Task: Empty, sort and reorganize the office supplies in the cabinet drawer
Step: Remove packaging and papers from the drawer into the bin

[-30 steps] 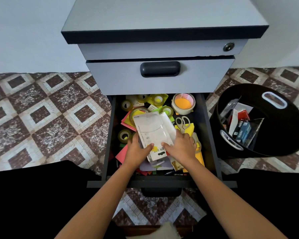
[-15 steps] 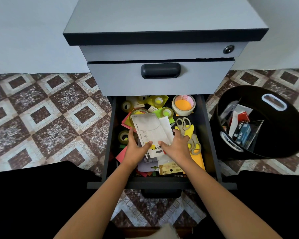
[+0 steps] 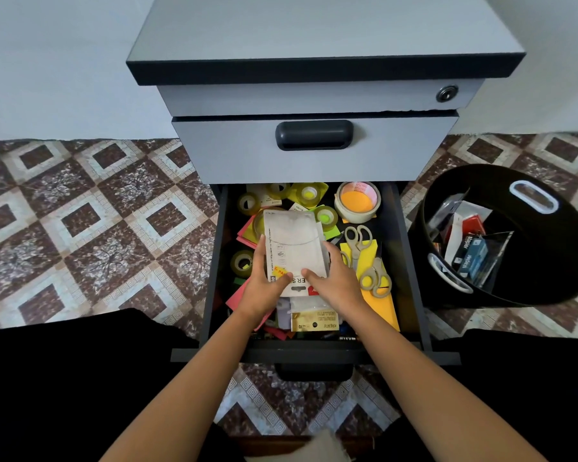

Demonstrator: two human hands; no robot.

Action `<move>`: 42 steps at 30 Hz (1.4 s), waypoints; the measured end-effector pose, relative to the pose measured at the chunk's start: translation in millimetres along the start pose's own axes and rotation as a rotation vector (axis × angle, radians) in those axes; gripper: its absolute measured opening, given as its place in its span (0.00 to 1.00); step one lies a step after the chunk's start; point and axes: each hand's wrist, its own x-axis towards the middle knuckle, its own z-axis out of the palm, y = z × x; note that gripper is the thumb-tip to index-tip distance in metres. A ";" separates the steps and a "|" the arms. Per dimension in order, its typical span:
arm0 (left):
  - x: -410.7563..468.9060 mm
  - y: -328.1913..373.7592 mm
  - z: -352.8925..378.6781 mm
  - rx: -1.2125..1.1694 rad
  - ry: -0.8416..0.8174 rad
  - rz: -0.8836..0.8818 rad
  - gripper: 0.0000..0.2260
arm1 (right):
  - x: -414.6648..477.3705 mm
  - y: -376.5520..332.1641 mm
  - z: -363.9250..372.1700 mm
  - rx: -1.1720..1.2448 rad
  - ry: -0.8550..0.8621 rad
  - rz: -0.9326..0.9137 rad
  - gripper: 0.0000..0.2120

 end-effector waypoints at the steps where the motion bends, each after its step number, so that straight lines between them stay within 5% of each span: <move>1: 1.1 -0.3 -0.9 -0.040 -0.004 -0.015 0.38 | 1.0 1.5 0.5 -0.024 0.014 -0.008 0.35; 14: 2.3 2.6 -1.2 -0.339 -0.071 -0.118 0.34 | 6.0 15.3 2.4 0.310 -0.047 0.021 0.37; 19: 3.3 -0.4 -1.6 -0.326 -0.050 -0.130 0.35 | 8.6 19.3 15.0 0.116 -0.022 0.015 0.43; 26: 1.8 1.6 -10.8 -0.291 0.016 -0.086 0.32 | 3.3 14.8 19.9 -0.035 -0.026 -0.033 0.40; 32: 0.6 6.3 -9.2 -0.340 0.002 -0.080 0.31 | -0.5 8.8 18.0 0.250 0.003 -0.011 0.41; 42: -3.0 14.3 -6.1 -0.204 -0.096 -0.061 0.28 | 1.3 8.1 -1.9 0.382 -0.066 -0.075 0.37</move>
